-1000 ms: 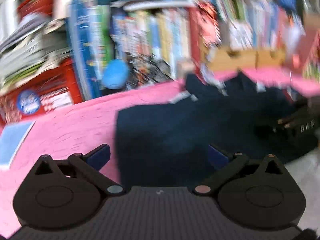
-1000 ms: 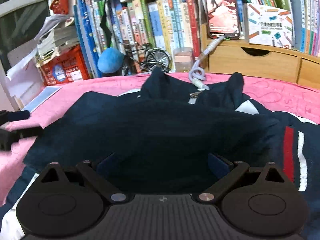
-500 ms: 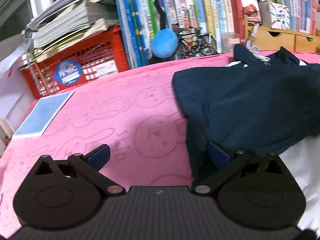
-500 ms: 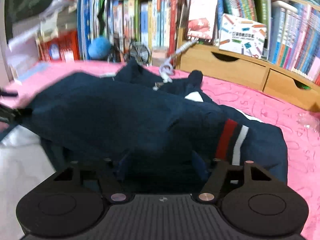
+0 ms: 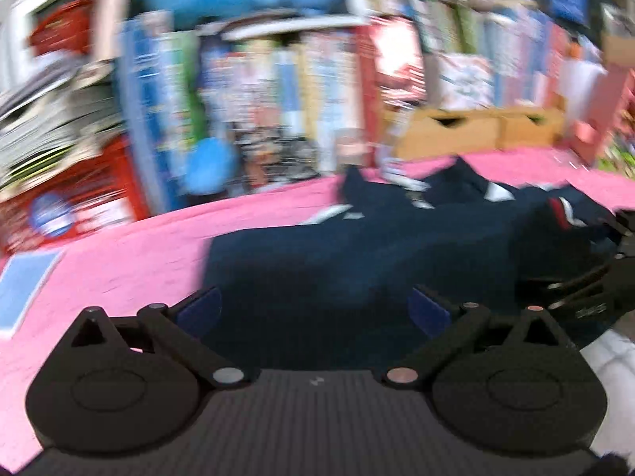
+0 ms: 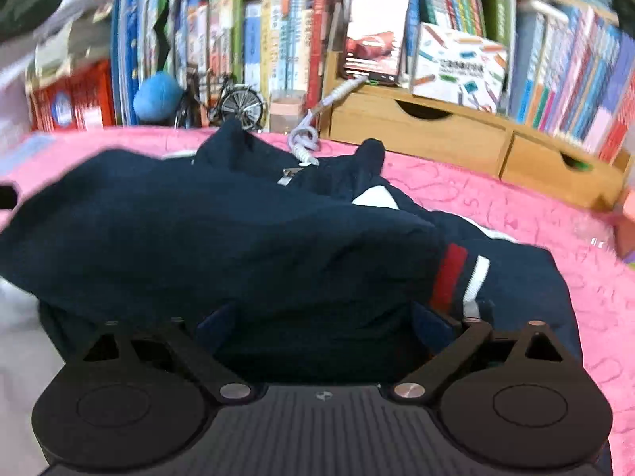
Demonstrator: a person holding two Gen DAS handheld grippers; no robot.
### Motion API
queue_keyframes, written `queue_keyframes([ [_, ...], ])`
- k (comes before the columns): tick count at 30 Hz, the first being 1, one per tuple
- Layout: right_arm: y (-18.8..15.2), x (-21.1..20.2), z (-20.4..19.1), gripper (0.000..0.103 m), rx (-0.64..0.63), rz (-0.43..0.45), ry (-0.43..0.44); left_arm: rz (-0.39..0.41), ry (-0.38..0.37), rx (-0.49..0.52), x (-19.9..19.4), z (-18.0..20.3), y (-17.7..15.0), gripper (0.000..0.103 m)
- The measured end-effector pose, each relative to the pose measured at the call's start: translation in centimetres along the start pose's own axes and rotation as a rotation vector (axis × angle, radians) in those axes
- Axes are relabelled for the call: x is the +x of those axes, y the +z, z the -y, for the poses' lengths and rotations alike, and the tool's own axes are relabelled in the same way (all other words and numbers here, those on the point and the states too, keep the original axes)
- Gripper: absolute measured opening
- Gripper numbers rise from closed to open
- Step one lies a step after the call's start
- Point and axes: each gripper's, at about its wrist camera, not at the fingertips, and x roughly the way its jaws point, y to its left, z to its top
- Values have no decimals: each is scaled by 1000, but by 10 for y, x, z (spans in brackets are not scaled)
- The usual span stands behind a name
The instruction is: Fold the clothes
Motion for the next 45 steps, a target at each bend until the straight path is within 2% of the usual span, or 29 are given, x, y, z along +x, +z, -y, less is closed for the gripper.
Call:
queue_keyframes([
  [1,-2,0,0,101,-1,5,-2,-9,-9,25,9,12,2,102],
  [5,-5,0,3,103,10,9,15,-79,64,138,43,33,-12,103],
  [6,-5,0,3,103,8,10,16,-57,44,127,42,27,-17,103],
  [8,-6,-1,2,103,2,11,21,-77,21,52,39,8,-21,103],
  [10,-6,-3,1,103,-6,15,41,-93,2,24,35,-7,-27,103],
  [13,-5,-5,-3,103,-34,21,83,-82,13,42,26,-17,-34,103],
  [18,-5,-5,-3,103,-37,17,124,-105,-48,-70,14,-34,-41,103],
  [24,-5,-3,-1,103,-23,13,126,-22,-165,-298,-6,-74,-35,103],
  [26,-5,-2,-1,103,-23,15,121,-48,-42,-250,2,-75,-34,103],
  [28,-5,-3,0,103,-20,16,92,-120,132,-110,20,-68,-42,103],
  [30,-7,-6,6,103,-23,14,17,-84,186,-56,20,-73,-54,103],
  [32,-10,-7,28,103,16,-2,-70,-105,186,-114,17,-88,-56,103],
  [33,-12,-6,43,103,65,-21,-68,-113,188,-134,16,-94,-57,103],
  [34,-14,-6,61,103,135,-43,-44,-120,198,-143,14,-99,-57,103],
  [37,-16,-15,82,102,215,-38,-9,-146,184,-193,6,-113,-50,103],
  [39,-13,-27,88,102,274,8,20,-106,187,-233,0,-118,-38,103],
  [41,-5,-34,88,103,323,59,56,-49,155,-264,1,-116,-21,103],
  [43,7,-33,82,103,340,94,94,-18,110,-241,12,-100,-5,103],
  [45,21,-21,65,103,285,83,74,-21,110,-166,31,-78,3,103],
])
